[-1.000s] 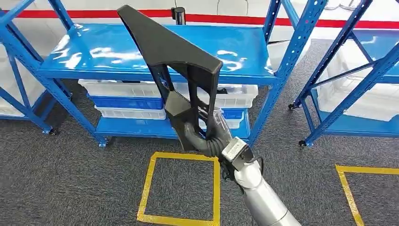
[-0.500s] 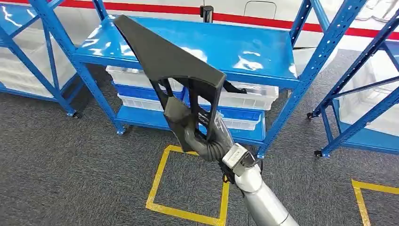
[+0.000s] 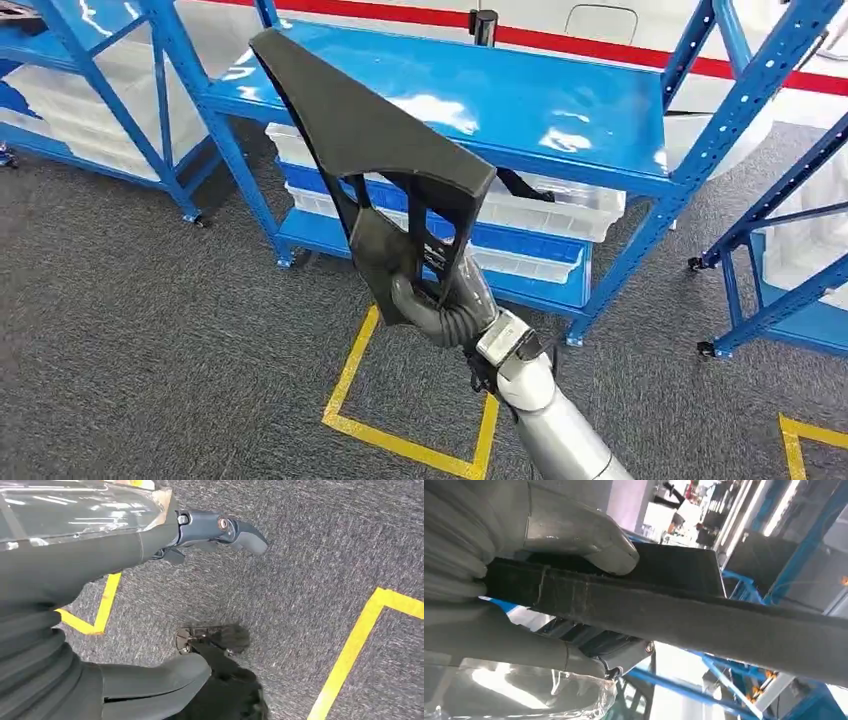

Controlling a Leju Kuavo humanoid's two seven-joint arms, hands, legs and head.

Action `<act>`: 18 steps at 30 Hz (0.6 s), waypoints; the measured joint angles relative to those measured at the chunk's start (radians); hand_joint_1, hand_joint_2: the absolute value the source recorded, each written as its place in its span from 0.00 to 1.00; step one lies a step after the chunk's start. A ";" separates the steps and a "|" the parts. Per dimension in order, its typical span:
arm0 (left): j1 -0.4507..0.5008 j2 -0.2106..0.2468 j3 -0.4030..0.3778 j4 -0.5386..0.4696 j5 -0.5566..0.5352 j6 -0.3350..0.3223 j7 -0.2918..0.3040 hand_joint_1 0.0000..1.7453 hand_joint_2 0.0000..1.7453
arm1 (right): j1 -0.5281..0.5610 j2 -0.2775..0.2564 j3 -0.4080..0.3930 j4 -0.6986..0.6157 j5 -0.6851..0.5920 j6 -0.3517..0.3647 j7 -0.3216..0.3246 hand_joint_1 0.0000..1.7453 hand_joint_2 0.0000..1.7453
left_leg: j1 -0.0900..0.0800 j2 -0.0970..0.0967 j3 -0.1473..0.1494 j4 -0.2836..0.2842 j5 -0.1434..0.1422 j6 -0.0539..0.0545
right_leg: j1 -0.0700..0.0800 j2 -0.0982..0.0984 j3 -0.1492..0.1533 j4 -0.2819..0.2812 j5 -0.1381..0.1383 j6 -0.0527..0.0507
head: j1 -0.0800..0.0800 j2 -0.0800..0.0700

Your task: Take the parts from the cabinet and place them on the table.

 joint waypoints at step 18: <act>-0.005 0.011 0.005 0.000 -0.015 0.013 0.006 0.00 1.00 | -0.011 -0.009 0.037 0.044 -0.017 -0.030 -0.054 1.00 1.00 | 0.009 -0.174 -0.047 -0.003 0.046 -0.002 | -0.017 0.116 0.003 0.009 -0.013 0.026 | 0.000 0.000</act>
